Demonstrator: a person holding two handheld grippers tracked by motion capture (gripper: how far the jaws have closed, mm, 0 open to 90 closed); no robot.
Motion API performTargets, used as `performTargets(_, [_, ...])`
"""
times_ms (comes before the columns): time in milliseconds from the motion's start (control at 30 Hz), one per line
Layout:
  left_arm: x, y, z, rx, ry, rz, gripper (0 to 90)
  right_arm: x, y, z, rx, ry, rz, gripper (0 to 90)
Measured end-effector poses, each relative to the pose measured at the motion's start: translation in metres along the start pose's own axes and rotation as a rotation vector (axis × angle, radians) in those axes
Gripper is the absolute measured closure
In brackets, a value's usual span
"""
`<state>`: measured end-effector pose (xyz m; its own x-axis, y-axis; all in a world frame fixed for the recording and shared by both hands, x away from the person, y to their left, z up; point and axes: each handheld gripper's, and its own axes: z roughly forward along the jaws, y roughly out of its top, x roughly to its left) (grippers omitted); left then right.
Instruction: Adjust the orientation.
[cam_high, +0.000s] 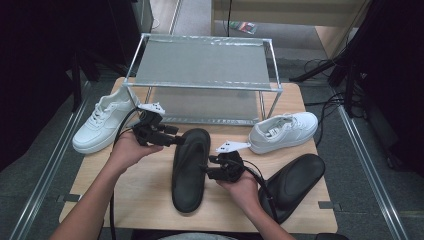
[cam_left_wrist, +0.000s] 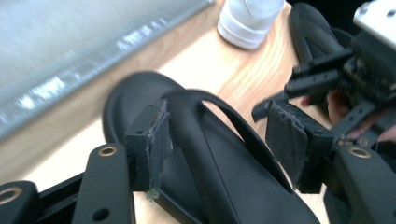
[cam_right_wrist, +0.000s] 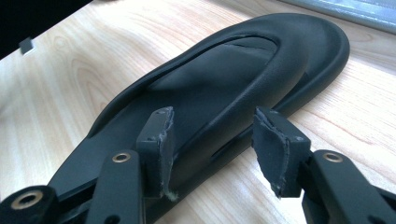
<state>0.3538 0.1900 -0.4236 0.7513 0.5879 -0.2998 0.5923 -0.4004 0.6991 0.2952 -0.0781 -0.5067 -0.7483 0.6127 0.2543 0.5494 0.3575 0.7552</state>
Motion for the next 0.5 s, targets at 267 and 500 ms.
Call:
performTargets(267, [0.009, 0.033, -0.003, 0.006, 0.002, 0.044, 51.2, 0.004, 0.001, 0.012, 0.002, -0.038, 0.039, 47.5])
performTargets(500, [0.018, 0.065, -0.011, -0.003, 0.022, 0.073, 72.5, 0.002, -0.001, 0.018, 0.006, -0.072, 0.067, 47.0])
